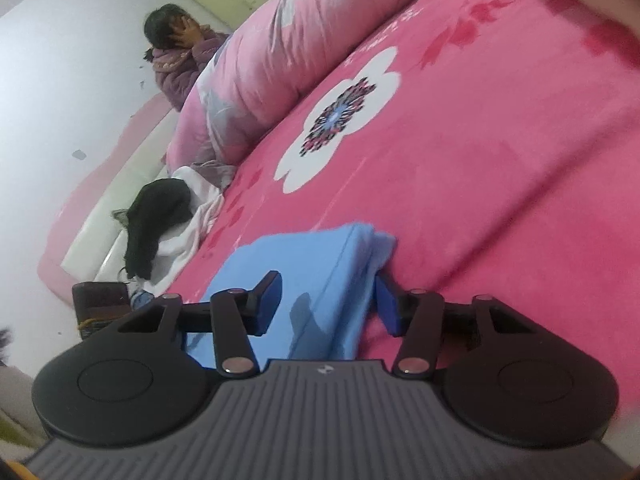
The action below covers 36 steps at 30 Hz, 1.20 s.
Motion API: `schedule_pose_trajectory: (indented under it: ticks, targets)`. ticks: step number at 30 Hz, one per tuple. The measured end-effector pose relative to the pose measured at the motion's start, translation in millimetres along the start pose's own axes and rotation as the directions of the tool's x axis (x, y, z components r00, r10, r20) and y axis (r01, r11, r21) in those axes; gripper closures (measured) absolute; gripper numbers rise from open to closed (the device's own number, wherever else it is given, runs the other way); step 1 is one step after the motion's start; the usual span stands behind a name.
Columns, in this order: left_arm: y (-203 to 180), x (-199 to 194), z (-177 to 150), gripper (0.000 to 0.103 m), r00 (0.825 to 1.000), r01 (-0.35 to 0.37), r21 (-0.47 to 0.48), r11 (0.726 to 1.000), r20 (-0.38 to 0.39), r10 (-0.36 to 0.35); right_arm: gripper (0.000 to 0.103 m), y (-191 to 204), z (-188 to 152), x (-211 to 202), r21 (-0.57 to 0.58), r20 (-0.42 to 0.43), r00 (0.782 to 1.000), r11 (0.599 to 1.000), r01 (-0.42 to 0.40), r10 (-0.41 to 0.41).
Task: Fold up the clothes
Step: 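Grasp the folded blue shirt's edge with both grippers and lift it, then carry the lifted blue shirt with both grippers toward the clothes stack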
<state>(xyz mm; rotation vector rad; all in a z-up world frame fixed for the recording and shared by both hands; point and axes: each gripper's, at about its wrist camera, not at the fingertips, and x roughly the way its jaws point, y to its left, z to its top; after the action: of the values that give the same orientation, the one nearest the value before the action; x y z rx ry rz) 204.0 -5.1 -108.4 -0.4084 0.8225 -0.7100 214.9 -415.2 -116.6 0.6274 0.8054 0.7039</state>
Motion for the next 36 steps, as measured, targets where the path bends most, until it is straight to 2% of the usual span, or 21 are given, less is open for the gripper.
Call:
schedule_pose_trajectory:
  ticks: [2,4,6,7,10,12,16,20,22,26,31,36]
  targets:
    - [3,1,1,0.063,1.000,-0.004,-0.006,1.000,0.005,0.005,0.070,-2,6,9,-0.002,-0.024,1.000,1.000,-0.009,0.009]
    - [8,-2,-1,0.081,1.000,-0.013,-0.018,1.000,0.012,0.013,0.076,-1,6,7,-0.002,-0.038,0.999,1.000,-0.015,0.015]
    - [12,-1,0,0.087,0.999,-0.027,-0.036,0.999,0.019,0.028,0.087,1,2,1,-0.009,-0.041,0.999,1.000,-0.018,0.018]
    - [10,0,1,0.090,0.999,-0.037,-0.031,0.999,0.022,0.038,0.088,2,0,0,-0.013,-0.036,0.999,1.000,-0.014,0.014]
    - [-7,-3,4,0.096,0.995,-0.093,0.048,0.995,0.040,0.091,0.093,19,-1,1,-0.060,-0.007,0.999,0.997,0.043,-0.044]
    - [-21,-15,5,0.097,0.992,-0.104,0.089,0.991,0.078,0.097,0.094,41,-2,-5,-0.129,0.029,0.998,0.990,0.061,-0.057]
    - [-55,-53,3,0.097,0.979,-0.097,0.138,0.986,0.191,0.070,0.095,95,-8,-30,-0.268,0.122,0.989,0.957,0.109,-0.079]
    - [-97,-86,-4,0.098,0.958,-0.100,0.219,0.971,0.283,0.035,0.095,141,-25,-66,-0.340,0.235,0.967,0.923,0.180,-0.102]
    - [-118,-100,-9,0.098,0.945,-0.094,0.252,0.963,0.327,0.007,0.095,159,-36,-85,-0.357,0.300,0.948,0.909,0.217,-0.108]
    - [-164,-118,-16,0.098,0.923,-0.071,0.337,0.939,0.379,-0.066,0.095,190,-64,-124,-0.382,0.424,0.896,0.871,0.309,-0.132]
    - [-222,-125,-10,0.098,0.902,-0.040,0.443,0.895,0.402,-0.159,0.095,213,-83,-174,-0.386,0.567,0.814,0.833,0.397,-0.125]
    - [-283,-115,16,0.098,0.879,-0.022,0.550,0.835,0.409,-0.246,0.095,227,-66,-226,-0.376,0.678,0.725,0.789,0.486,-0.123]
